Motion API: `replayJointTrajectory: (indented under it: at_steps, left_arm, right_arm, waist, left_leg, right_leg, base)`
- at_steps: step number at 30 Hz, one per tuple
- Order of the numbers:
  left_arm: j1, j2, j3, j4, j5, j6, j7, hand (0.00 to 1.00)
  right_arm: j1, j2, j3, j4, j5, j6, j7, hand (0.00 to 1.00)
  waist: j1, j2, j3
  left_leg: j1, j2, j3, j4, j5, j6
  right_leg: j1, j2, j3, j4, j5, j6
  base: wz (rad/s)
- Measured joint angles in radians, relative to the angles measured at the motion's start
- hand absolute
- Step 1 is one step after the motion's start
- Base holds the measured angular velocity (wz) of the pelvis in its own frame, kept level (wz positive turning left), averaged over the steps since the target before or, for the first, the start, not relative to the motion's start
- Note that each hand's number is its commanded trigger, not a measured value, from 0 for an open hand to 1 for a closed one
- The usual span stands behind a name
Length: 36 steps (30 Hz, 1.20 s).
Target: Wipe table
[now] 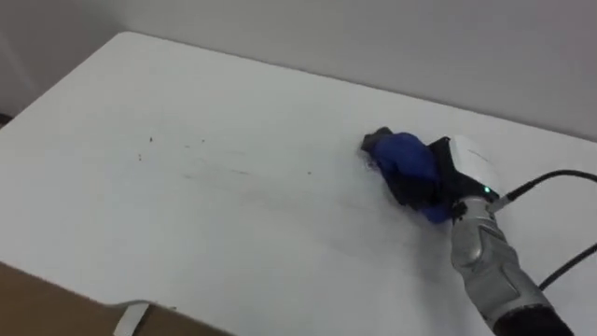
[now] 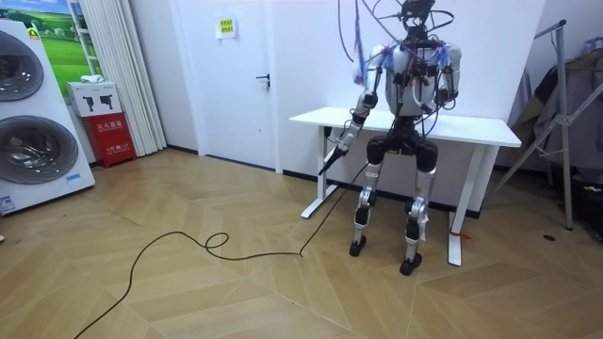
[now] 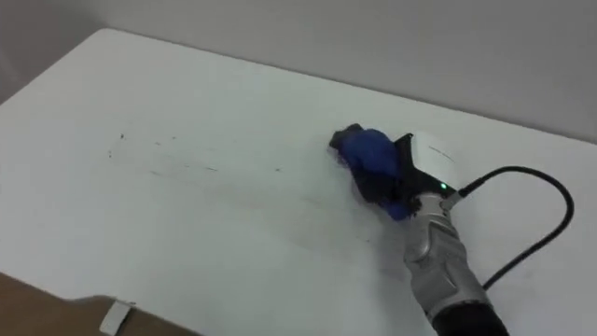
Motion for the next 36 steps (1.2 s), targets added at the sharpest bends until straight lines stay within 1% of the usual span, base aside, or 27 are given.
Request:
replayJointTrajectory:
  at_steps: [3, 5, 6, 8, 9, 10, 11, 12, 14, 15, 17, 18, 22, 23, 24, 25, 27, 28, 30, 32, 33, 36]
  left_arm:
    - [0.022, -0.003, 0.000, 0.001, -0.001, 0.008, -0.020, 0.00]
    - [0.021, -0.006, 0.002, 0.001, 0.000, 0.002, -0.030, 0.00]
    - [0.017, -0.006, 0.005, 0.001, 0.000, -0.007, -0.039, 0.00]
    - [-0.002, -0.007, 0.004, 0.001, 0.000, -0.021, -0.046, 0.00]
    - [-0.015, -0.007, 0.004, 0.001, 0.000, -0.025, -0.046, 0.00]
    - [-0.022, -0.007, 0.004, 0.001, 0.000, -0.026, -0.046, 0.00]
    - [-0.034, -0.006, 0.004, 0.001, 0.000, -0.026, -0.045, 0.00]
    - [-0.037, -0.005, 0.004, 0.001, 0.000, -0.030, -0.042, 0.00]
    - [-0.047, -0.007, 0.002, 0.001, 0.001, -0.036, -0.042, 0.00]
    - [-0.053, -0.009, 0.002, 0.001, 0.001, -0.040, -0.042, 0.00]
    - [-0.056, -0.011, 0.001, 0.001, 0.002, -0.043, -0.038, 0.00]
    - [-0.056, -0.011, 0.001, 0.000, 0.002, -0.044, -0.037, 0.00]
    - [-0.059, -0.012, -0.001, -0.004, 0.001, -0.045, -0.036, 0.00]
    - [-0.060, -0.012, -0.002, -0.004, 0.001, -0.045, -0.035, 0.00]
    - [-0.061, -0.012, -0.003, -0.004, 0.001, -0.045, -0.034, 0.00]
    - [-0.062, -0.010, -0.015, -0.003, 0.001, -0.045, -0.024, 0.00]
    - [-0.069, -0.009, -0.039, 0.003, 0.001, -0.046, -0.015, 0.00]
    - [-0.074, -0.010, -0.042, 0.004, 0.001, -0.047, -0.015, 0.00]
    - [-0.081, -0.010, -0.044, 0.006, 0.001, -0.056, -0.014, 0.00]
    - [-0.083, -0.010, -0.044, 0.005, 0.001, -0.055, -0.013, 0.00]
    - [-0.084, -0.010, -0.044, 0.004, 0.001, -0.055, -0.011, 0.00]
    - [-0.084, -0.010, -0.044, 0.004, 0.001, -0.060, -0.002, 0.00]
  right_arm:
    - [0.022, 0.000, 0.000, 0.019, 0.001, 0.000, 0.021, 1.00]
    - [0.051, -0.001, -0.019, 0.013, 0.005, -0.028, 0.022, 1.00]
    - [0.060, -0.002, -0.029, 0.012, 0.004, -0.045, 0.025, 1.00]
    - [0.072, -0.002, -0.039, 0.012, 0.004, -0.063, 0.027, 1.00]
    - [0.083, -0.002, -0.039, 0.012, 0.004, -0.074, 0.026, 1.00]
    - [0.092, -0.002, -0.039, 0.011, 0.004, -0.079, 0.022, 1.00]
    - [0.113, -0.001, -0.039, 0.005, 0.004, -0.089, 0.015, 1.00]
    - [0.131, 0.005, -0.038, 0.002, 0.005, -0.095, 0.017, 1.00]
    - [0.171, 0.005, -0.038, -0.016, 0.006, -0.100, 0.016, 1.00]
    - [0.188, 0.005, -0.039, -0.019, 0.006, -0.105, 0.015, 1.00]
    - [0.209, 0.007, -0.040, -0.016, 0.007, -0.120, 0.004, 1.00]
    - [0.228, 0.007, -0.042, -0.025, 0.006, -0.124, -0.002, 1.00]
    - [0.278, 0.011, -0.055, -0.066, 0.006, -0.133, -0.006, 1.00]
    - [0.294, 0.012, -0.056, -0.081, 0.006, -0.134, -0.006, 0.94]
    - [0.305, 0.012, -0.055, -0.089, 0.005, -0.134, -0.006, 0.83]
    - [0.320, 0.012, -0.049, -0.102, 0.006, -0.134, -0.006, 0.62]
    - [0.326, 0.012, -0.037, -0.118, 0.002, -0.137, -0.005, 0.11]
    - [0.329, 0.012, -0.035, -0.125, 0.001, -0.136, -0.004, 0.00]
    - [0.349, 0.011, -0.035, -0.147, -0.037, -0.136, -0.003, 0.00]
    - [0.365, 0.009, -0.034, -0.166, -0.065, -0.136, -0.002, 0.00]
    - [0.377, 0.009, -0.034, -0.181, -0.081, -0.136, -0.003, 0.00]
    - [0.379, 0.010, -0.030, -0.183, -0.091, -0.136, -0.003, 0.00]
  waist:
    - [-0.001, 0.000, 0.0003]
    - [-0.008, 0.001, -0.0005]
    - [-0.014, 0.003, -0.0009]
    - [-0.029, 0.008, -0.0023]
    - [-0.031, 0.010, -0.0033]
    - [-0.034, 0.011, -0.0038]
    - [-0.044, 0.012, -0.0057]
    - [-0.053, 0.015, -0.0136]
    - [-0.057, 0.012, -0.0243]
    - [-0.062, 0.012, -0.0242]
    - [-0.082, 0.014, -0.0233]
    - [-0.087, 0.014, -0.0238]
    - [-0.111, 0.018, -0.0228]
    - [-0.115, 0.018, -0.0230]
    - [-0.117, 0.018, -0.0230]
    - [-0.122, 0.018, -0.0229]
    - [-0.140, 0.020, -0.0233]
    - [-0.141, 0.020, -0.0234]
    - [-0.142, 0.021, -0.0234]
    - [-0.146, 0.021, -0.0234]
    - [-0.149, 0.021, -0.0232]
    - [-0.159, 0.021, -0.0233]
  left_leg:
    - [0.000, -0.002, 0.000, 0.001, 0.000, 0.001]
    - [0.007, -0.002, 0.007, 0.001, 0.000, 0.001]
    - [0.009, -0.002, 0.008, -0.002, -0.001, 0.001]
    - [0.016, -0.002, 0.012, -0.013, -0.001, 0.001]
    - [0.022, -0.001, 0.027, -0.014, -0.001, 0.002]
    - [0.025, -0.001, 0.032, -0.015, -0.002, 0.004]
    - [0.032, -0.002, 0.039, -0.016, -0.004, 0.006]
    - [0.035, -0.002, 0.047, -0.017, -0.005, 0.007]
    - [0.046, 0.000, 0.059, -0.021, -0.005, 0.007]
    - [0.053, 0.001, 0.069, -0.028, -0.006, 0.007]
    - [0.066, 0.001, 0.074, -0.026, -0.010, 0.008]
    - [0.071, 0.001, 0.081, -0.024, -0.015, 0.003]
    - [0.067, 0.002, 0.091, -0.012, -0.019, 0.006]
    - [0.067, 0.002, 0.093, -0.009, -0.020, 0.008]
    - [0.067, 0.002, 0.094, -0.008, -0.020, 0.010]
    - [0.068, 0.002, 0.097, -0.008, -0.020, 0.011]
    - [0.071, 0.002, 0.101, -0.011, -0.022, 0.012]
    - [0.072, 0.002, 0.103, -0.014, -0.022, 0.012]
    - [0.087, 0.003, 0.116, -0.024, -0.022, 0.013]
    - [0.094, 0.003, 0.125, -0.031, -0.024, 0.014]
    - [0.098, 0.003, 0.129, -0.033, -0.026, 0.015]
    - [0.106, 0.003, 0.130, -0.034, -0.031, 0.015]
  right_leg:
    - [0.018, -0.001, -0.025, -0.005, -0.001, 0.002]
    - [0.030, -0.001, -0.033, -0.007, -0.004, 0.006]
    - [0.033, -0.001, -0.037, -0.009, -0.005, 0.008]
    - [0.034, -0.002, -0.037, -0.010, -0.006, 0.009]
    - [0.036, -0.005, -0.034, -0.012, -0.006, 0.009]
    - [0.039, -0.006, -0.034, -0.014, -0.006, 0.009]
    - [0.045, -0.006, -0.029, -0.019, -0.006, 0.009]
    - [0.046, -0.006, -0.021, -0.020, -0.006, 0.009]
    - [0.049, -0.006, -0.007, -0.020, -0.006, 0.009]
    - [0.055, -0.006, 0.002, -0.021, -0.006, 0.009]
    - [0.067, -0.007, 0.006, -0.022, -0.006, 0.009]
    - [0.070, -0.007, 0.013, -0.022, -0.007, 0.010]
    - [0.063, -0.007, 0.029, -0.021, -0.008, 0.012]
    - [0.063, -0.008, 0.031, -0.020, -0.008, 0.013]
    - [0.063, -0.008, 0.032, -0.020, -0.008, 0.013]
    - [0.063, -0.008, 0.035, -0.021, -0.008, 0.013]
    - [0.062, -0.008, 0.040, -0.021, -0.008, 0.013]
    - [0.062, -0.008, 0.041, -0.021, -0.008, 0.013]
    - [0.062, -0.007, 0.055, -0.022, -0.008, 0.013]
    - [0.060, -0.008, 0.063, -0.022, -0.008, 0.013]
    - [0.062, -0.008, 0.065, -0.021, -0.008, 0.014]
    - [0.068, -0.008, 0.065, -0.021, -0.007, 0.014]
  base:
    - [0.31]
    - [0.16]
    - [0.05]
    - [-0.03]
    - [-0.15]
    - [-0.19]
    - [-0.17]
    - [-0.16]
    - [-0.23]
    - [-0.22]
    - [-0.13]
    - [-0.13]
    - [-0.10]
    - [-0.04]
    - [-0.05]
    - [-0.05]
    - [-0.06]
    - [-0.08]
    - [-0.16]
    - [-0.15]
    - [-0.10]
    - [-0.02]
